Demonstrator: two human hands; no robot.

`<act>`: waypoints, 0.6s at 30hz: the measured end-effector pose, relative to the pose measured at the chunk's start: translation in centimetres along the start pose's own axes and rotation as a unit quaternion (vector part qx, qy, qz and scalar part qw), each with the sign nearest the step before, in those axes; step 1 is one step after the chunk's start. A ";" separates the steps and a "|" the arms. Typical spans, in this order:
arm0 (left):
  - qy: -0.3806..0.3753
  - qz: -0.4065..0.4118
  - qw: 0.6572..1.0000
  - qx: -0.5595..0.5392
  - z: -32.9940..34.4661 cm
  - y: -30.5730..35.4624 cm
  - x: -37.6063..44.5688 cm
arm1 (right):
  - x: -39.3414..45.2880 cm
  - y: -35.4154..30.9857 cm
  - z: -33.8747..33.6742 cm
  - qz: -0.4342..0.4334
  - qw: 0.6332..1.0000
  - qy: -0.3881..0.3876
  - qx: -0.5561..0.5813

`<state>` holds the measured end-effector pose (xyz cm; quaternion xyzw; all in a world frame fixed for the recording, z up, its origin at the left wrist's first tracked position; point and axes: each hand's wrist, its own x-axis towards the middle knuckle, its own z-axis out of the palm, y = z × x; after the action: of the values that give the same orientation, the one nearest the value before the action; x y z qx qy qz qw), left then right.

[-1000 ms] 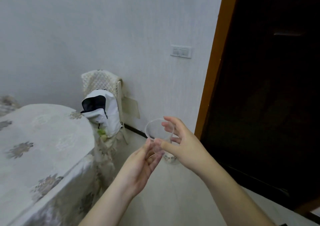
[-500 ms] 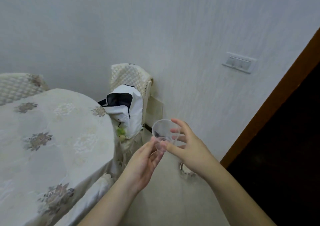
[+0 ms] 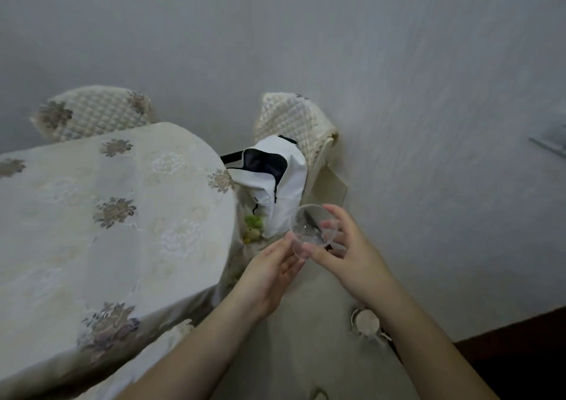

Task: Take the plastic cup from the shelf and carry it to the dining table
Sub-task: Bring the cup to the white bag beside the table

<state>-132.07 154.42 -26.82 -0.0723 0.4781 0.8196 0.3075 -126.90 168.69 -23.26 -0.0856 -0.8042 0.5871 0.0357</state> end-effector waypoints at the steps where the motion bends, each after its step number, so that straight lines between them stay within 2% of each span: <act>1: 0.010 0.007 1.000 -0.007 0.6 0.0 0.9 | 1.3 0.3 -0.6 -0.005 1.000 -0.012 -0.001; 10: 0.137 0.063 0.988 -0.012 2.0 1.2 6.2 | 10.2 1.9 -2.7 -0.027 0.992 -0.122 0.011; 18: 0.238 0.104 0.965 -0.036 -2.3 3.7 5.9 | 15.2 1.9 3.8 -0.032 0.970 -0.240 0.003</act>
<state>-139.29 153.74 -27.78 -0.2259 0.5122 0.8232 0.0947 -142.25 168.39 -26.87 0.0838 -0.7900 0.5912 -0.1392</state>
